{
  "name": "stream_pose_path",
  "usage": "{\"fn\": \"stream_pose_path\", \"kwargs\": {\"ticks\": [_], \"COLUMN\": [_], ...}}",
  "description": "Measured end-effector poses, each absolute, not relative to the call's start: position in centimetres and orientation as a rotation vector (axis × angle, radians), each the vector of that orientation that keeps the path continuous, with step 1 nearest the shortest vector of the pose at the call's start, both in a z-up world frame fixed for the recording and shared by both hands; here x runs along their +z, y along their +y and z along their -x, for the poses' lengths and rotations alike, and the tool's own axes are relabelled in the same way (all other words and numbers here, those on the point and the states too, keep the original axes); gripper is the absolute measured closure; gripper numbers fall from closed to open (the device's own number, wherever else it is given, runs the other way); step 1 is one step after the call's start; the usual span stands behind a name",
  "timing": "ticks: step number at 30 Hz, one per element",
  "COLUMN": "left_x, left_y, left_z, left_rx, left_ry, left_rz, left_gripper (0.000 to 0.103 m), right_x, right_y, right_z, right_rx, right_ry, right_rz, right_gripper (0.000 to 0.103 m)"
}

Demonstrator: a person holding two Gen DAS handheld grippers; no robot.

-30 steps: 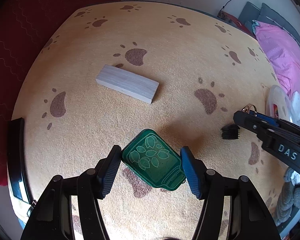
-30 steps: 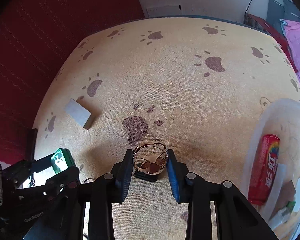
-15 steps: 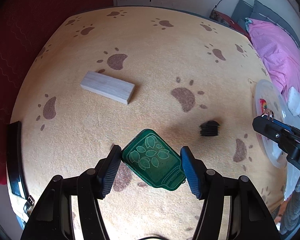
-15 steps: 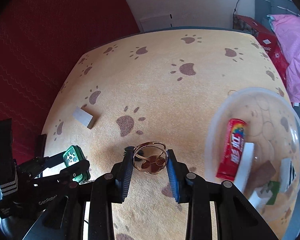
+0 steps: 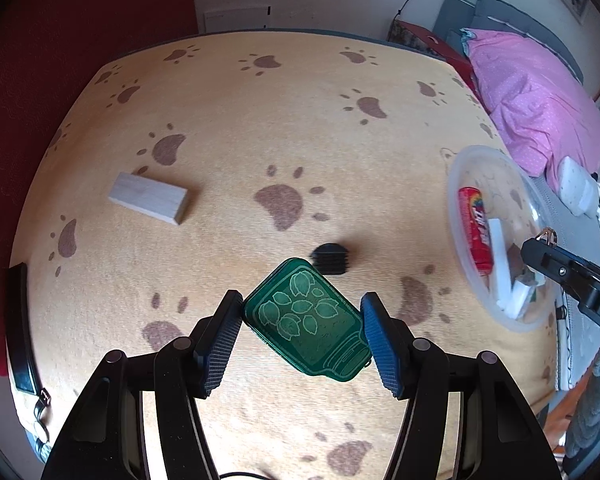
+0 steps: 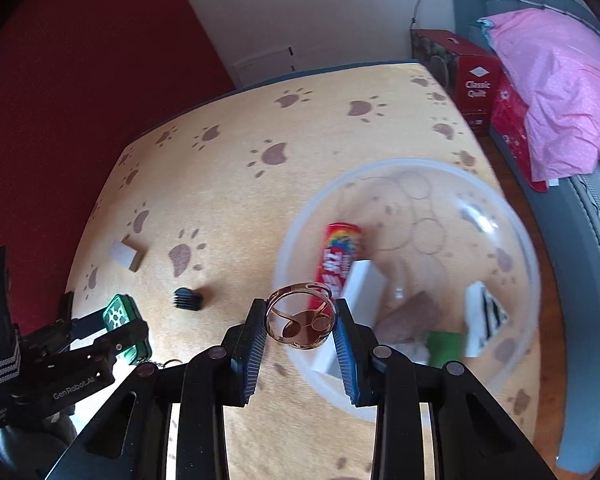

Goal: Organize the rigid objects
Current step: 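Drop the ring keychain into the bowl with the right gripper while the left holds the tag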

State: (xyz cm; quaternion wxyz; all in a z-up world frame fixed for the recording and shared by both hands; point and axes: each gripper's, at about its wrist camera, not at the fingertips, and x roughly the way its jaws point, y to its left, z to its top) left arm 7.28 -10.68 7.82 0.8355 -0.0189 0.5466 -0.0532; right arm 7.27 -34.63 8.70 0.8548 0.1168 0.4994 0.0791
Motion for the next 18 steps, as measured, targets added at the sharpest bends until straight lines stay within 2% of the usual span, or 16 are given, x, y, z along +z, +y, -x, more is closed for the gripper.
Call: {"fn": "stream_pose_path", "kwargs": {"ticks": [3,6,18], "left_x": [8.2,8.5,9.0], "left_y": [-12.0,-13.3,-17.7], "left_z": [-7.1,-6.9,-6.7], "left_rx": [-0.124,-0.134,-0.176], "left_ry": [1.149,1.141,1.128], "left_rz": [0.032,0.025,0.003], "left_gripper": [0.042,0.041,0.042], "right_x": [8.6,8.4,7.2], "right_y": [-36.8,-38.3,-42.9], "right_z": [-7.1,-6.8,-4.4], "right_rx": [0.127,0.098,0.057], "right_ry": [1.042,1.039,1.055], "right_rz": [-0.265,-0.275,-0.310], "right_gripper": [0.068,0.061,0.061]}}
